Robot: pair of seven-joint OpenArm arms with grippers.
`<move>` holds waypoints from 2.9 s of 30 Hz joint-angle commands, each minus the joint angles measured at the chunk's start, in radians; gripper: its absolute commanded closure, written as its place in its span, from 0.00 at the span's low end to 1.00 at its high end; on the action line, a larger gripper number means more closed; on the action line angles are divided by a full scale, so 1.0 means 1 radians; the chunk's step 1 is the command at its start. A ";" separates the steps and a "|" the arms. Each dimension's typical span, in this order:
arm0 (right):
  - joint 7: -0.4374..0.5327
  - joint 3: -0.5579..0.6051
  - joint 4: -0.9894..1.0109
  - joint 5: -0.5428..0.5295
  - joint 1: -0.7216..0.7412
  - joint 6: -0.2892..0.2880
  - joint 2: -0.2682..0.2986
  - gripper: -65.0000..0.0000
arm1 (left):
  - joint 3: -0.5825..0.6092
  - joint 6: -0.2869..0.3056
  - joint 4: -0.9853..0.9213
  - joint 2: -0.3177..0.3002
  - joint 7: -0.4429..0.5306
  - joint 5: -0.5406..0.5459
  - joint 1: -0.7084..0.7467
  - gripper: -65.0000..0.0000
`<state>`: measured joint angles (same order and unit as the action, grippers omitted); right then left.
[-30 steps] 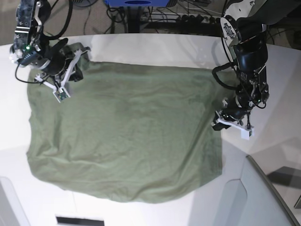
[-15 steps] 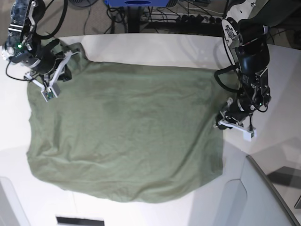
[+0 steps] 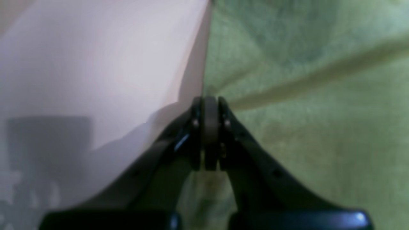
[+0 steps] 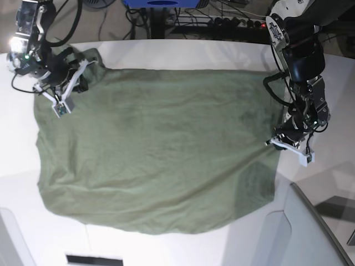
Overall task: Layout the t-shirt on the table in an organized manner, then fold the t-shirt properly
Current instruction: 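Slide the left gripper along the shirt edge toward the hem and regrasp, then pull both held corners apart to stretch the shirt edge taut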
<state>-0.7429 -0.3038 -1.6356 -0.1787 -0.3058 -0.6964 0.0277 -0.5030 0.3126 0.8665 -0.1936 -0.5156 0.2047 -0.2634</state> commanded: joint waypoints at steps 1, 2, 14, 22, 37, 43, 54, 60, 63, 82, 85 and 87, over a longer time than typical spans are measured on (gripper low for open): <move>0.016 -0.002 -0.016 -0.015 0.006 -0.002 0.005 1.00 | -0.001 0.000 0.020 -0.013 0.021 -0.003 -0.023 1.00; 0.016 -0.002 -0.016 -0.015 0.006 -0.002 0.005 1.00 | -0.003 0.000 0.020 -0.013 0.021 -0.007 -0.023 1.00; 0.021 -0.018 -0.048 -0.015 0.003 -0.002 0.027 1.00 | -0.003 0.000 0.076 -0.062 0.021 -0.015 -0.061 0.44; 0.023 -0.110 -0.004 -0.015 0.090 -0.002 0.094 1.00 | -0.003 0.009 0.503 0.016 -0.166 0.085 0.152 0.63; 0.085 -0.130 0.297 -0.015 0.175 -0.002 0.114 1.00 | 0.033 0.006 0.468 0.062 -0.114 0.105 0.353 1.00; 0.087 -0.131 0.314 -0.015 0.141 -0.002 0.110 1.00 | 0.033 0.004 0.438 0.039 -0.033 0.105 0.410 1.00; 0.079 -0.131 0.162 -0.018 0.069 0.082 0.108 1.00 | 0.023 0.004 0.472 0.033 -0.033 0.105 0.408 1.00; 0.079 -0.229 -0.104 -0.022 0.012 0.082 0.064 0.99 | -0.027 0.007 0.681 0.039 -0.035 0.115 0.471 1.00; 0.070 -0.358 -0.088 -0.022 0.050 0.080 0.034 0.85 | -0.059 0.009 0.693 0.038 -0.035 0.117 0.500 1.00; 0.000 -0.665 0.452 -0.020 0.208 -0.002 0.097 0.35 | -0.211 0.198 0.463 0.047 -0.035 0.395 0.635 0.46; -0.010 -0.625 0.421 -0.020 0.190 -0.002 0.077 0.34 | -0.210 0.198 0.461 0.055 -0.035 0.398 0.657 0.46; -0.013 -0.582 0.378 -0.020 0.173 -0.002 0.062 0.34 | -0.210 0.199 0.460 0.056 -0.035 0.398 0.659 0.46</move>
<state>-0.7460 -0.8871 -1.2499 -0.1913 -0.1314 -0.6888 0.0917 -0.7059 0.5026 1.3132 -0.1207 -0.5674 0.5850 0.3901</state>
